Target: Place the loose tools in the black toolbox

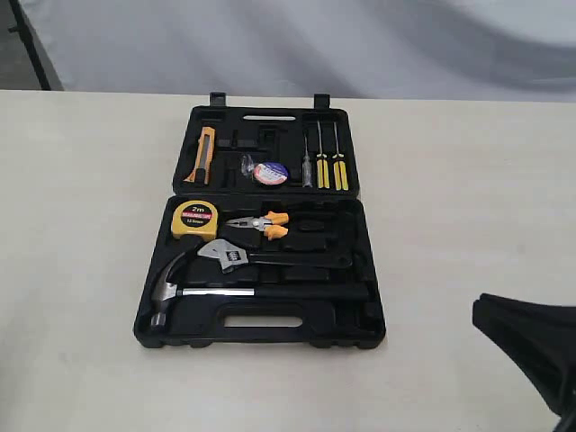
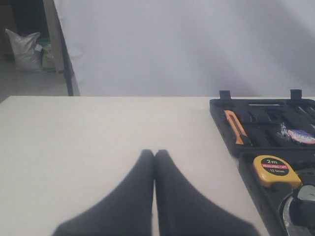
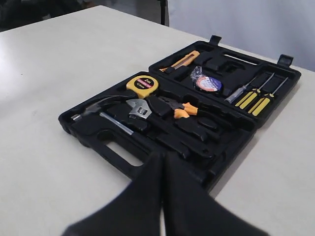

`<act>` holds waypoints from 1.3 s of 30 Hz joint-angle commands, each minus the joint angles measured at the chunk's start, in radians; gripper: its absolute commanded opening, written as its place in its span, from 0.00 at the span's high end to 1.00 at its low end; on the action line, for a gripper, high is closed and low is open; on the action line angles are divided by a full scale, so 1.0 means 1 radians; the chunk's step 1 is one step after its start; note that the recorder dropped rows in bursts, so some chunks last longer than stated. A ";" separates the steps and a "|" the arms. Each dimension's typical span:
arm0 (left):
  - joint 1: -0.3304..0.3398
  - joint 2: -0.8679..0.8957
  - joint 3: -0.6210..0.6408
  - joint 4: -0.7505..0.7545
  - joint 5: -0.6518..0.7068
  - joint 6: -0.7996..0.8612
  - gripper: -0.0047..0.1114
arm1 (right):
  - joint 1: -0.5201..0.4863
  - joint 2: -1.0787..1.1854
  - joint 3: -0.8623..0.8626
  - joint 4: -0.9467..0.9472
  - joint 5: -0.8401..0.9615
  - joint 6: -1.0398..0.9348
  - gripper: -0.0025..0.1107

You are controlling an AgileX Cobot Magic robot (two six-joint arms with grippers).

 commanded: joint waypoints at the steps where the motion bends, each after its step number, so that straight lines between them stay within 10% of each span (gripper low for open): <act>1: 0.003 -0.008 0.009 -0.014 -0.017 -0.010 0.95 | -0.006 -0.111 0.081 0.032 -0.022 -0.045 0.97; 13: 0.003 -0.008 0.009 -0.014 -0.017 -0.010 0.95 | -0.032 -0.283 0.142 0.045 -0.025 -0.034 0.97; 25: 0.003 -0.008 0.009 -0.014 -0.017 -0.010 0.95 | -0.588 -0.361 0.142 0.043 -0.037 -0.034 0.97; 39: 0.003 -0.008 0.009 -0.014 -0.017 -0.010 0.95 | -0.610 -0.361 0.142 0.053 0.019 -0.014 0.97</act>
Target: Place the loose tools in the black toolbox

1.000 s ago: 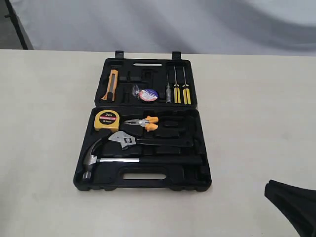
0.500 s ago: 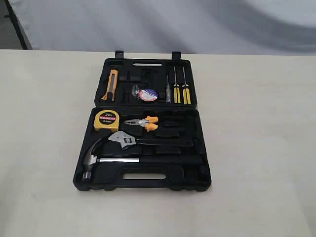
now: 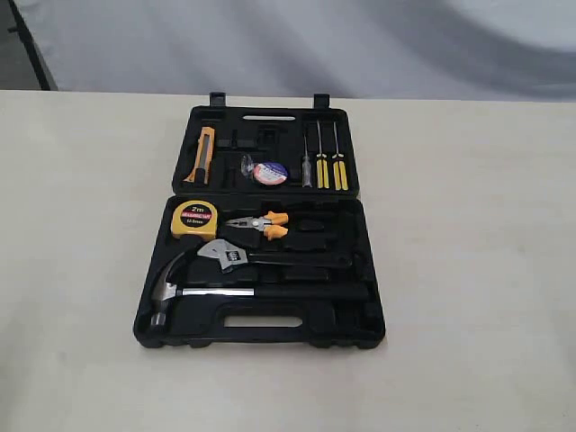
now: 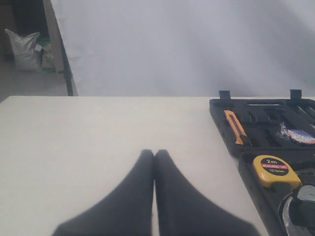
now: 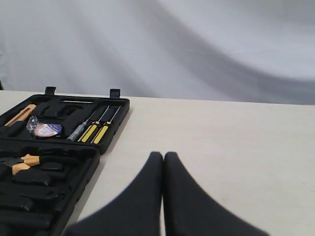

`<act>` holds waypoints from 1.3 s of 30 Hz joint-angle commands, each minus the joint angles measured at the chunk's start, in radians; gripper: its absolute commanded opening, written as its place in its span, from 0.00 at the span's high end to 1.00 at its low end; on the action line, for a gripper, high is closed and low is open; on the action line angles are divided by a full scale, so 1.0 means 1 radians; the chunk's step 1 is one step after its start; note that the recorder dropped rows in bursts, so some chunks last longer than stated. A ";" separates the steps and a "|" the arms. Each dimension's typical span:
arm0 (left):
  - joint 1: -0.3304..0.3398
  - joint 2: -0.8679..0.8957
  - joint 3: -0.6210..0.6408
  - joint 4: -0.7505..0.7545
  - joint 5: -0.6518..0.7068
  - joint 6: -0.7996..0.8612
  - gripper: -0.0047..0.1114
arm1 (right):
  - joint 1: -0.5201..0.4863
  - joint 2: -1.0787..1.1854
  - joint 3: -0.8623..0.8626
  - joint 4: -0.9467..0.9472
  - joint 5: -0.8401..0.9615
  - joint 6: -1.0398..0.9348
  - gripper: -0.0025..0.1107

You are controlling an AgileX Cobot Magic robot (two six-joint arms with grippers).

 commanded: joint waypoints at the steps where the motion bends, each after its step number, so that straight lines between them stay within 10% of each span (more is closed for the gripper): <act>1: 0.003 -0.008 0.009 -0.014 -0.017 -0.010 0.95 | -0.006 -0.007 0.003 0.001 0.008 0.011 0.97; 39: 0.003 -0.008 0.009 -0.014 -0.017 -0.010 0.95 | -0.006 -0.007 0.003 -0.124 0.060 0.180 0.97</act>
